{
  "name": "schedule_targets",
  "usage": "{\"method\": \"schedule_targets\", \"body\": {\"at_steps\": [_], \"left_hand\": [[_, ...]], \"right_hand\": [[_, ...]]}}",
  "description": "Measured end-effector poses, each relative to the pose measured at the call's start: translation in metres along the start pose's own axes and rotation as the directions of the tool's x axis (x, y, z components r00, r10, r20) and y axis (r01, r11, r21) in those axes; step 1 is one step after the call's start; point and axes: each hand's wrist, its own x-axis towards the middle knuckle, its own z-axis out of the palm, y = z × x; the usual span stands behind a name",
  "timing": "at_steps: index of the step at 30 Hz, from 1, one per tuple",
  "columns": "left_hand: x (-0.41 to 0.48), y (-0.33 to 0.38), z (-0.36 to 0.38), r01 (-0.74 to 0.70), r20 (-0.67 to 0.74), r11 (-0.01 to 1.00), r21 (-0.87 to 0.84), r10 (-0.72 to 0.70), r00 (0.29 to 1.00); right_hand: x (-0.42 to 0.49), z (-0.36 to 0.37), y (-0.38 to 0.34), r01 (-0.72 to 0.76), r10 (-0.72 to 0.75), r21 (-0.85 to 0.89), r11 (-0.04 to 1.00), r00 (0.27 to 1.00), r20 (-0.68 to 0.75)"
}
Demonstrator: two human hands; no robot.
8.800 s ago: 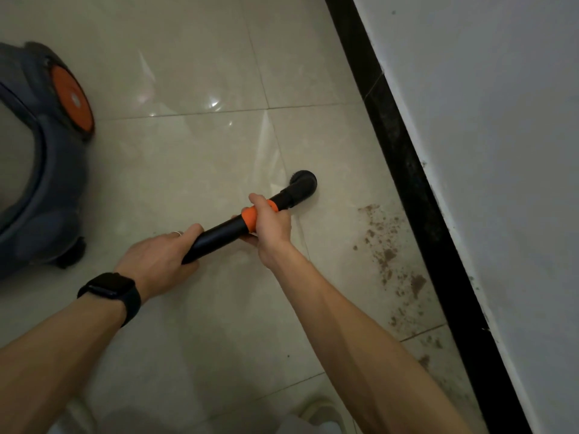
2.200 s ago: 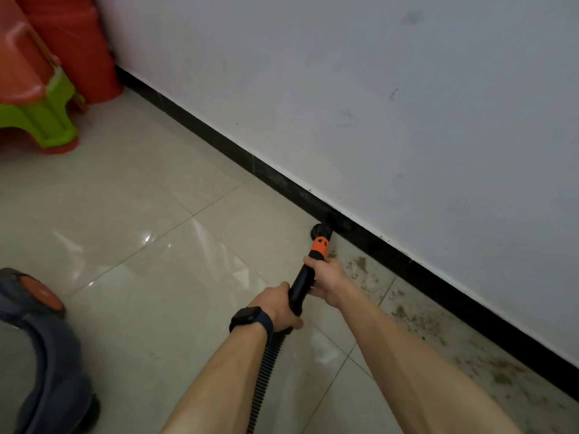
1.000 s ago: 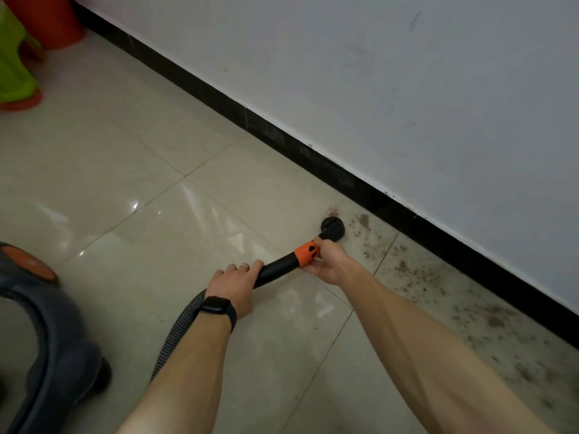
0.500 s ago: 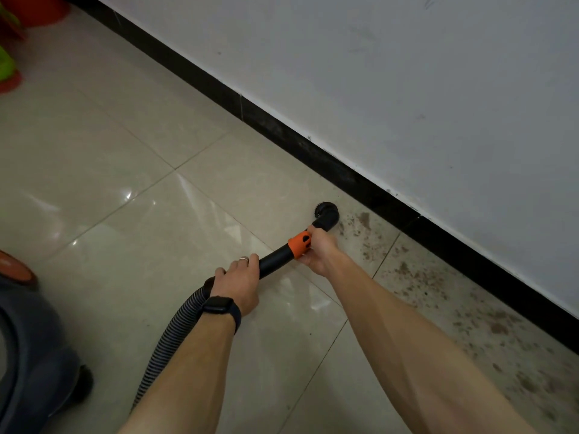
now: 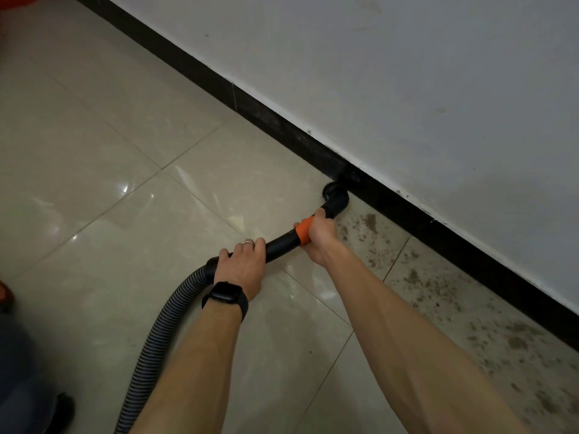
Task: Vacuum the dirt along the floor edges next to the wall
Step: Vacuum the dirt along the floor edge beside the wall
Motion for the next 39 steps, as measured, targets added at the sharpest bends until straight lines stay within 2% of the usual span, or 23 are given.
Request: {"method": "schedule_targets", "body": {"at_steps": [4, 11, 18, 22, 29, 34, 39], "left_hand": [[0.007, 0.009, 0.001, 0.01, 0.038, 1.0, -0.017, -0.009, 0.999], [0.023, 0.003, 0.0, 0.086, 0.132, 0.976, -0.199, -0.061, 0.989], [0.027, 0.001, -0.01, 0.13, 0.239, 0.946, -0.297, -0.059, 0.969], [0.024, 0.008, -0.01, 0.164, 0.282, 0.929, -0.332, -0.068, 0.957], [0.021, 0.017, -0.009, 0.21, 0.354, 0.871, -0.444, -0.044, 0.934], [0.015, 0.014, -0.014, 0.273, 0.387, 0.809, -0.521, -0.062, 0.92], [0.014, 0.032, -0.015, 0.335, 0.414, 0.734, -0.59, -0.081, 0.907]], "right_hand": [[0.019, 0.006, -0.005, 0.029, -0.029, -0.043, 0.999, 1.0, 0.004], [0.038, 0.022, -0.008, 0.032, -0.041, -0.153, 0.988, 0.998, -0.056], [0.044, 0.036, -0.017, 0.041, -0.068, -0.303, 0.952, 0.994, -0.08], [0.044, 0.036, -0.023, 0.065, -0.081, -0.368, 0.927, 0.996, -0.029], [0.02, 0.016, -0.035, 0.093, -0.071, -0.343, 0.935, 0.995, 0.076], [-0.018, 0.004, -0.012, 0.073, 0.007, -0.36, 0.93, 0.976, 0.216], [-0.033, -0.008, -0.006, 0.17, -0.067, -0.433, 0.885, 0.968, 0.243]]}}
